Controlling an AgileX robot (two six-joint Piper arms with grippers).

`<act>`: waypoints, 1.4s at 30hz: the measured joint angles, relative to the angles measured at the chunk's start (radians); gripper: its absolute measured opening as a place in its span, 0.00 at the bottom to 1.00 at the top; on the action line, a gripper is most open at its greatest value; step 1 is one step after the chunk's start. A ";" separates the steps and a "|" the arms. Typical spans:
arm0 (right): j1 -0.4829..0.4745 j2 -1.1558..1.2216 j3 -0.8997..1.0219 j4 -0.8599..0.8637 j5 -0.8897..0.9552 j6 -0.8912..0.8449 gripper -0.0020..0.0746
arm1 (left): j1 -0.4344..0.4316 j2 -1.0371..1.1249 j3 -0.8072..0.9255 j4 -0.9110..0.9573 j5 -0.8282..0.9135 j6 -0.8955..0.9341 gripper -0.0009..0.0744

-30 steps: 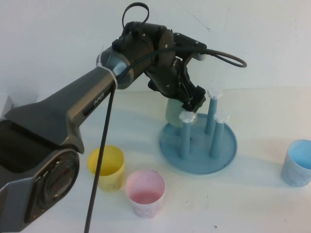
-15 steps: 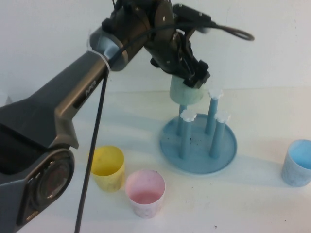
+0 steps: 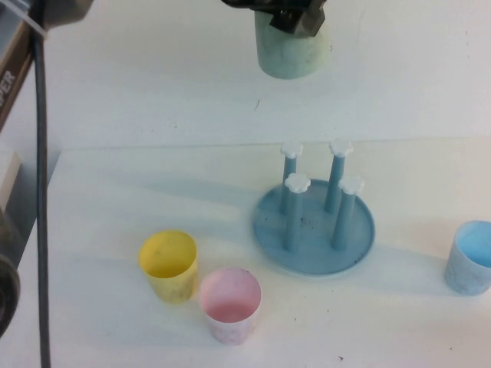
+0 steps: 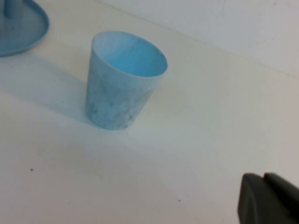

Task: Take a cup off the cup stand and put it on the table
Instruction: Hand over the cup

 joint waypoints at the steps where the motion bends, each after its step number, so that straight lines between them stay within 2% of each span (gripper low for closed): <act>1: 0.000 0.000 0.000 -0.005 0.000 0.000 0.02 | 0.000 -0.010 0.011 -0.004 0.004 -0.005 0.76; 6: 0.000 0.000 0.000 0.052 -0.031 0.036 0.02 | 0.000 -0.053 0.120 -0.006 0.008 -0.078 0.76; 13: 0.000 0.000 0.000 0.417 -0.193 0.294 0.02 | 0.004 -0.154 0.449 -0.019 0.006 -0.111 0.76; 17: 0.000 0.000 0.000 0.580 -0.225 0.351 0.02 | 0.050 -0.256 0.702 -0.124 -0.058 -0.113 0.76; 25: 0.000 0.000 0.000 0.592 -0.231 0.320 0.02 | 0.210 -0.475 1.207 -0.654 -0.253 0.008 0.76; 29: 0.001 0.000 0.000 0.599 -0.216 0.316 0.02 | 0.282 -0.494 1.386 -0.998 -0.271 0.166 0.76; 32: 0.005 0.000 0.000 0.628 -0.198 0.287 0.02 | 0.299 -0.488 1.479 -1.271 -0.277 0.295 0.76; 34: 0.005 0.000 0.000 0.637 -0.198 0.247 0.02 | 0.304 -0.478 1.508 -1.388 -0.282 0.343 0.76; 38: 0.007 0.010 -0.005 0.686 -0.196 0.137 0.02 | 0.304 -0.442 1.517 -1.465 -0.259 0.368 0.76; 42: 0.007 0.124 -0.089 0.766 -0.175 -0.056 0.02 | 0.304 -0.405 1.509 -1.481 -0.251 0.331 0.76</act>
